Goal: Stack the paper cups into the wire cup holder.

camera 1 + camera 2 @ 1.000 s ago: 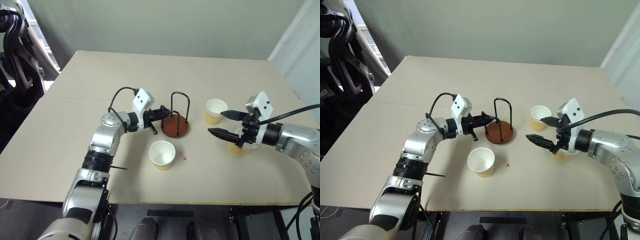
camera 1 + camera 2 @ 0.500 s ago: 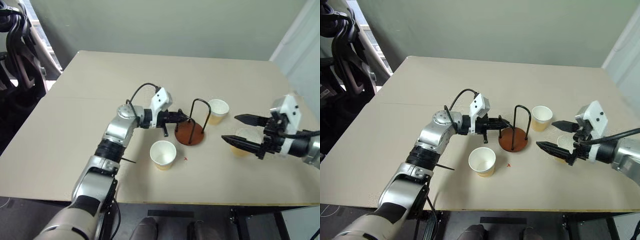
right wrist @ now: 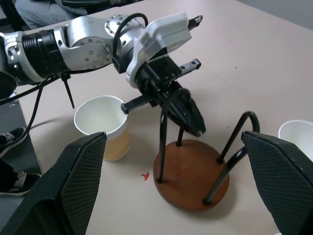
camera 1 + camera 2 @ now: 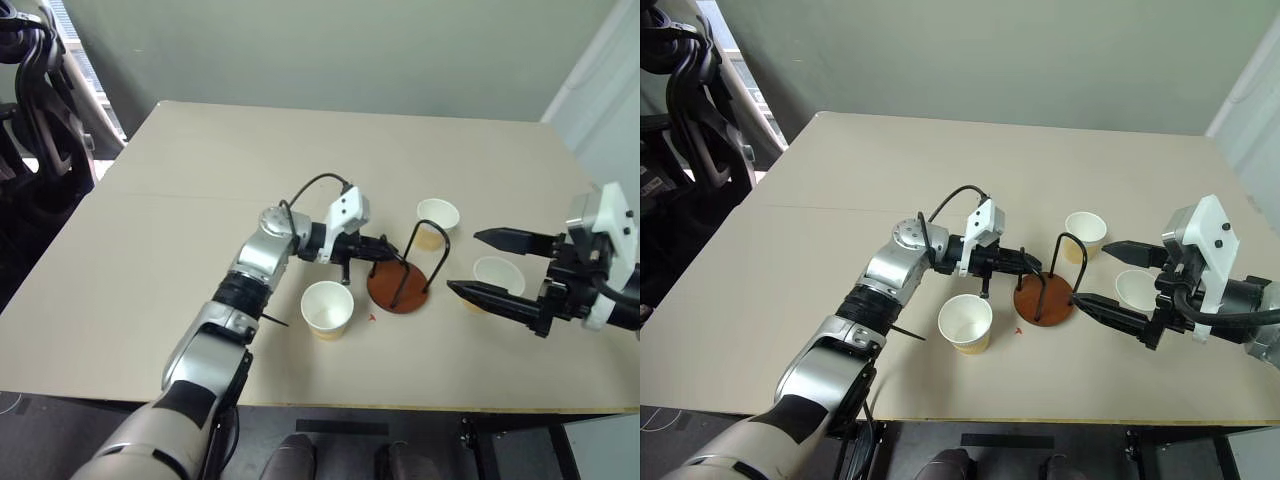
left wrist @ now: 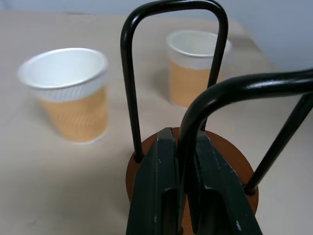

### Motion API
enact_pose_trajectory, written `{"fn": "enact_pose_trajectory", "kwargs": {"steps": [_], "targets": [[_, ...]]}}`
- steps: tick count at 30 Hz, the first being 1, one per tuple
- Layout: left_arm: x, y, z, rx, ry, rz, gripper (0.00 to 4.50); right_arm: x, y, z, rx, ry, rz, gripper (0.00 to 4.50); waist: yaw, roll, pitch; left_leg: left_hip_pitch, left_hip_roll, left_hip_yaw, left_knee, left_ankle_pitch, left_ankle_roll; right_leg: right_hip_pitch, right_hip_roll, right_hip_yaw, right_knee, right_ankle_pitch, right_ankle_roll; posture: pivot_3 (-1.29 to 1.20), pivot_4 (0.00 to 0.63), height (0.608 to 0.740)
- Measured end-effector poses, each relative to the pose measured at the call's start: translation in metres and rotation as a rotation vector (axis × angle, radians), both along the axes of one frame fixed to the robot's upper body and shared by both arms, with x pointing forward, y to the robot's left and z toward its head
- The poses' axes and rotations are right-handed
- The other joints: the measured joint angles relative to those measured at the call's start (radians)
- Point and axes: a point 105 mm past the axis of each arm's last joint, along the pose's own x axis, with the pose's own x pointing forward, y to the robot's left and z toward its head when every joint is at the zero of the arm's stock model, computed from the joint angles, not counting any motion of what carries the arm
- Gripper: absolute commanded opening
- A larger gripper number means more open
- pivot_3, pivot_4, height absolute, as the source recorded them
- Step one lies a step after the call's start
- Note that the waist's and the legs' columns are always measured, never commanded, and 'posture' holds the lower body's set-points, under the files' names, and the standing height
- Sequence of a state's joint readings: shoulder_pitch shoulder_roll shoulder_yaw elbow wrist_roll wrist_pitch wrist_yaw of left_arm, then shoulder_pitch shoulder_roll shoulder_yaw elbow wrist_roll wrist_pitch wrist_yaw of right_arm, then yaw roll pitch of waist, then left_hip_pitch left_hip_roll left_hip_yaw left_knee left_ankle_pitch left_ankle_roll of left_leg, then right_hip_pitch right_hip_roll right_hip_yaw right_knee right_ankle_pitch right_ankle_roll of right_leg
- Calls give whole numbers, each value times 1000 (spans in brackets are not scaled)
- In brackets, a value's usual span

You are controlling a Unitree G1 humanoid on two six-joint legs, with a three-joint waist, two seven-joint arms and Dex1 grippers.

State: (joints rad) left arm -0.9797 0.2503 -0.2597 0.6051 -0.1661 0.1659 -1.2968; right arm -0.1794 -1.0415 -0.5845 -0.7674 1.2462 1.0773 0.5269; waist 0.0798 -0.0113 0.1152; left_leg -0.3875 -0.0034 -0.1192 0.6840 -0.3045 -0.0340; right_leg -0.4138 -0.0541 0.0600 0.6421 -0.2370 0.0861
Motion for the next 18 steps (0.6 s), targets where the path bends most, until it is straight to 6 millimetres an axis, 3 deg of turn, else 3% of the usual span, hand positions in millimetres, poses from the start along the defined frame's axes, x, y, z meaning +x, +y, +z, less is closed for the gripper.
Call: {"fn": "enact_pose_trajectory", "kwargs": {"steps": [18], "targets": [[-10,-3,-9,66,-25,-85,18,-5,-3,-6,-48,18,-21,4500,0,0,0,0,0,0,0,0,1,0,0,0,0,-1,1,0,150,740]]}}
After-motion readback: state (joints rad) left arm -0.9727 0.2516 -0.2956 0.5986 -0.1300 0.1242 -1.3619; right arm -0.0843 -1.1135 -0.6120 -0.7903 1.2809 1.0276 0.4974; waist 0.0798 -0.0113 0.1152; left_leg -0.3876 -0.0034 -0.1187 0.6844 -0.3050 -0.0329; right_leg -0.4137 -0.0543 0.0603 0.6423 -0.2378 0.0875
